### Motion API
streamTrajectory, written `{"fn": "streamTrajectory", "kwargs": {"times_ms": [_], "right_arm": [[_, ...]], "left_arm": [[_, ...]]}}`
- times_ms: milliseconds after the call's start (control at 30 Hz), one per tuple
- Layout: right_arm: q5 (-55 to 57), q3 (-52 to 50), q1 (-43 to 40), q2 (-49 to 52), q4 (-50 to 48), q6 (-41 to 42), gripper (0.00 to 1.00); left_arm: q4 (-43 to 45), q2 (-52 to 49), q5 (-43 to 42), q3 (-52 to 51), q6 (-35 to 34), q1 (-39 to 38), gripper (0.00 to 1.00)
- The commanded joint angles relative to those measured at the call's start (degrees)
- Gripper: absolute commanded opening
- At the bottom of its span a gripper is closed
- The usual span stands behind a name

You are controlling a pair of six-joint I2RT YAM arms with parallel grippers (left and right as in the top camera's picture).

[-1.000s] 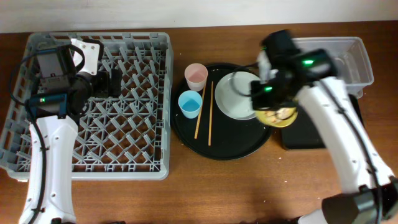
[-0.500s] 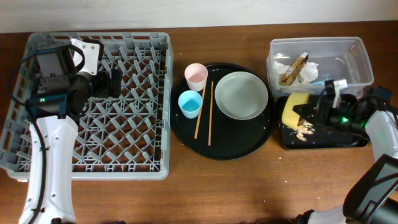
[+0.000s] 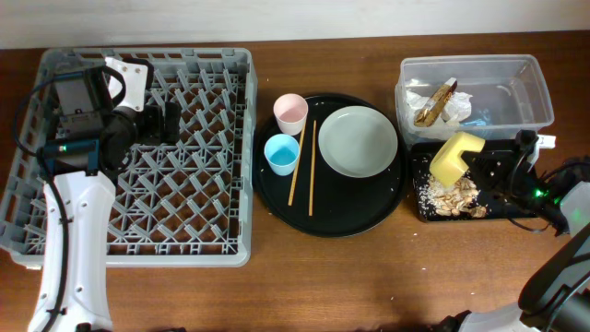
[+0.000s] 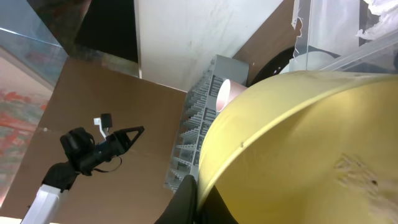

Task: Sort waste into correct bins and load items into the dishwasher rack
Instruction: 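Lift the yellow bowl with the right gripper and tip shells onto black tray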

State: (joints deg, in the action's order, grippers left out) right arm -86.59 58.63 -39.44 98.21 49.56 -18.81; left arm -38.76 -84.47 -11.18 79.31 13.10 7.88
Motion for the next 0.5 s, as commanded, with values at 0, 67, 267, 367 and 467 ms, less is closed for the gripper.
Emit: {"fn": "streamTrajectory", "kwargs": {"times_ms": [0, 67, 267, 367, 467], "right_arm": [[-2.3, -0.1, 0.7, -0.7, 0.5, -0.9, 0.04], [-2.3, 0.0, 1.2, -1.2, -0.3, -1.8, 0.04], [5.4, 0.1, 1.7, -1.2, -6.2, 3.9, 0.04], [3.2, 0.2, 6.3, -1.9, -5.9, 4.3, 0.04], [3.9, 0.2, 14.2, -4.3, -6.1, 4.3, 0.04]], "left_arm": [[0.1, -0.2, -0.4, 0.8, 0.7, 0.2, 0.99], [0.1, -0.2, -0.4, 0.8, 0.7, 0.2, 0.99], [0.1, -0.2, -0.4, 0.8, 0.7, 0.2, 1.00], [0.1, -0.2, -0.4, 0.8, 0.7, 0.2, 0.99], [0.1, -0.2, -0.4, 0.8, 0.7, 0.2, 1.00]]}}
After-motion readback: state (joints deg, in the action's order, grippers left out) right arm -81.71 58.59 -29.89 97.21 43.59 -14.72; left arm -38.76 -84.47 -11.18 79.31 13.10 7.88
